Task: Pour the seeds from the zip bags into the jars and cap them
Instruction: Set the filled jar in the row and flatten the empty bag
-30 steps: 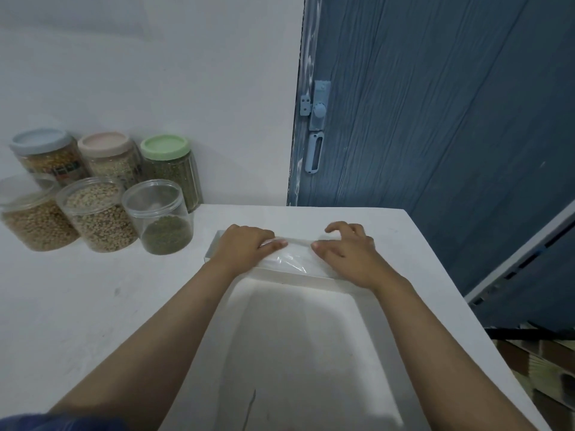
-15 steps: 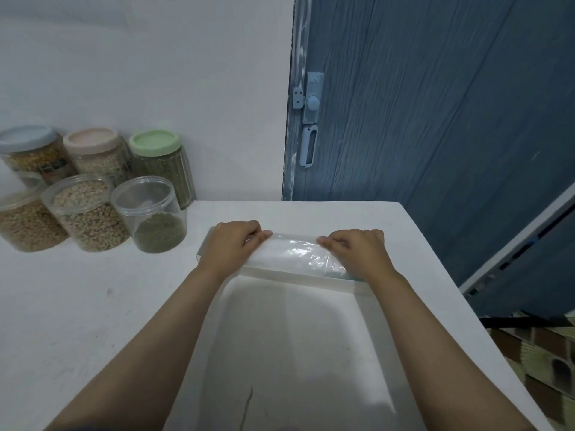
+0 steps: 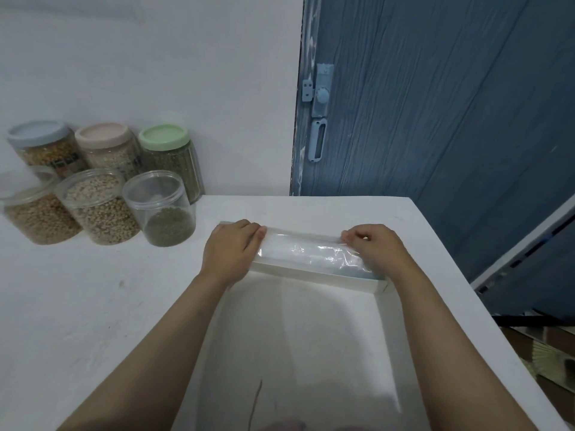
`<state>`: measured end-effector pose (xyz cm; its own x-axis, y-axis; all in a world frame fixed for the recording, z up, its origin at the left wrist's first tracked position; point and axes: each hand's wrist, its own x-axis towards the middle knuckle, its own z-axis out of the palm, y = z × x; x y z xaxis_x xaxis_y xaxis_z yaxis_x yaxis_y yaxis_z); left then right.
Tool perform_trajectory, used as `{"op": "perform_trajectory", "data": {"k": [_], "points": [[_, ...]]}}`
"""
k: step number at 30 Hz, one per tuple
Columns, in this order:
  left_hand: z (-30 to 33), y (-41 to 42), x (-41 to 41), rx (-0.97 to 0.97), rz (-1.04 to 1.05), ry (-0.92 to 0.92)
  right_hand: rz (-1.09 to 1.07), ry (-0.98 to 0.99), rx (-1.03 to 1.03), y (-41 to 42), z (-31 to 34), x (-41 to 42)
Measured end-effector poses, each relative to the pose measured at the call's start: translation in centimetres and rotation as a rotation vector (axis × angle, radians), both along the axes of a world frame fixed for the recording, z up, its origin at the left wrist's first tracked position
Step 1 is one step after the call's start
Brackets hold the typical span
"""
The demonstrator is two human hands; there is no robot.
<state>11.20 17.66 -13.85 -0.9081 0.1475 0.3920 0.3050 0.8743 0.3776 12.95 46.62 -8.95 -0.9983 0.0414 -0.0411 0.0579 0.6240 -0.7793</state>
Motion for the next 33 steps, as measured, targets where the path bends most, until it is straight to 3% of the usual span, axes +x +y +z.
{"op": "perform_trajectory", "data": {"k": [3, 7, 12, 15, 20, 25, 30, 33], "points": [[0.4, 0.2, 0.0, 0.037, 0.036, -0.073, 0.014, -0.017, -0.005, 0.9, -0.2, -0.1], [0.6, 0.5, 0.4, 0.097, 0.086, -0.064, -0.016, 0.043, 0.336, -0.4, -0.5, 0.5], [0.7, 0.8, 1.4, 0.088, 0.134, -0.055, 0.072, -0.066, 0.602, -1.4, -0.3, 2.0], [0.6, 1.1, 2.2, 0.072, 0.173, -0.046, 0.095, -0.029, 0.75, -2.2, -0.2, 1.8], [0.2, 1.2, 3.3, 0.098, 0.234, 0.001, -0.008, 0.162, 0.758, -3.6, -1.1, 2.4], [0.1, 1.2, 3.9, 0.06, 0.223, 0.004, -0.068, 0.214, 0.706, -3.7, -2.7, 3.4], [-0.3, 1.1, 3.5, -0.058, 0.226, 0.043, -0.103, 0.354, 0.706, -3.7, -5.1, 3.5], [-0.1, 1.1, 2.8, -0.144, 0.214, -0.037, -0.093, 0.35, 0.661, -3.7, -5.1, 2.3]]}}
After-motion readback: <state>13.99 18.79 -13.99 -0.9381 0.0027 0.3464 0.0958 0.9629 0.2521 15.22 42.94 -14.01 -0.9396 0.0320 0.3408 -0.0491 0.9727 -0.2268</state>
